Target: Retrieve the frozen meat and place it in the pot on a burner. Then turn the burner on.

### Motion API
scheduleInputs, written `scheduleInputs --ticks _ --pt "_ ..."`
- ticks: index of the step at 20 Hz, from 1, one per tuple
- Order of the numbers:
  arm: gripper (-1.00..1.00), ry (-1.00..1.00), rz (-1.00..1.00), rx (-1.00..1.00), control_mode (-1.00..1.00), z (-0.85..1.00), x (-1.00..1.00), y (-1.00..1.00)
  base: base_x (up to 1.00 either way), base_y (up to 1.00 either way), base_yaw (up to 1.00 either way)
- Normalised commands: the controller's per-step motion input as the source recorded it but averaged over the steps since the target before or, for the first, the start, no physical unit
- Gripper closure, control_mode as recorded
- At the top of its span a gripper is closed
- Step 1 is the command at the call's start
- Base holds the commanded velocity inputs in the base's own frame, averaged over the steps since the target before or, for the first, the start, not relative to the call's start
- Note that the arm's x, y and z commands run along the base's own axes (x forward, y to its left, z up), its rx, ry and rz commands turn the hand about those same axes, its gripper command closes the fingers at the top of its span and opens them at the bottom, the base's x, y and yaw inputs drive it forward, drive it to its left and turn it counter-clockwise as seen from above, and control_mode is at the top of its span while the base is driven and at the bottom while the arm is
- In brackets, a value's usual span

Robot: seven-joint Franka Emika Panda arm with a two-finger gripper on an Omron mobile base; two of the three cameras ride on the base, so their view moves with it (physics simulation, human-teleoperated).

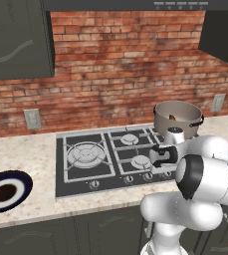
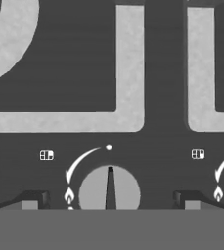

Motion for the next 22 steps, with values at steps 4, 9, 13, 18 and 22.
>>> scheduleInputs --ticks 4,9,13,18,22 --pt "-1.00 0.00 0.00 0.00 -1.00 -0.02 -0.07 0.00 0.00 0.00 0.00" --pt "-1.00 0.00 0.00 0.00 -1.00 0.00 0.00 0.00 0.00 0.00 0.00" --pt "-1.00 0.00 0.00 0.00 -1.00 0.00 0.00 0.00 0.00 0.00 0.00" --pt "1.00 0.00 0.00 0.00 -1.00 0.00 0.00 0.00 0.00 0.00 0.00" --pt "1.00 0.00 0.00 0.00 -1.00 0.00 0.00 0.00 0.00 0.00 0.00"
